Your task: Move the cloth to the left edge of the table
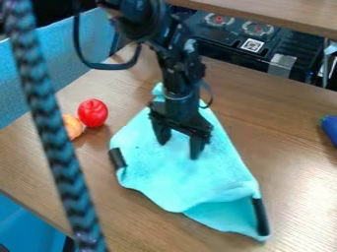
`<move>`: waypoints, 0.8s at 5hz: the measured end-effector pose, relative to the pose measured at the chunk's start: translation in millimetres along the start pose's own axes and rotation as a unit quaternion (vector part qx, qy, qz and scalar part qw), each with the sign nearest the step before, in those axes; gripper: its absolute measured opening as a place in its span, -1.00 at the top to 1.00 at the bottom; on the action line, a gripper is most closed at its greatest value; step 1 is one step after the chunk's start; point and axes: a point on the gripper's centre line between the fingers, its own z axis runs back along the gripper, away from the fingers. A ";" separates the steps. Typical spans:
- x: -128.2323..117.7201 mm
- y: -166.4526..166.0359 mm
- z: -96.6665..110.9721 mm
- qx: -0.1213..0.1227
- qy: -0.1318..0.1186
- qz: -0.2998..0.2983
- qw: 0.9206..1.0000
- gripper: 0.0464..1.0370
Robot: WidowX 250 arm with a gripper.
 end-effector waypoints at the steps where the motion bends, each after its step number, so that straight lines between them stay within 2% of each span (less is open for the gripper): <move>1: -12.2 15.5 -0.3 0.000 0.007 0.005 1.000 -0.93; 3: -21.2 16.2 2.5 -0.013 0.015 0.014 1.000 -0.92; 4: -17.3 5.1 14.2 -0.015 0.002 0.008 1.000 -0.92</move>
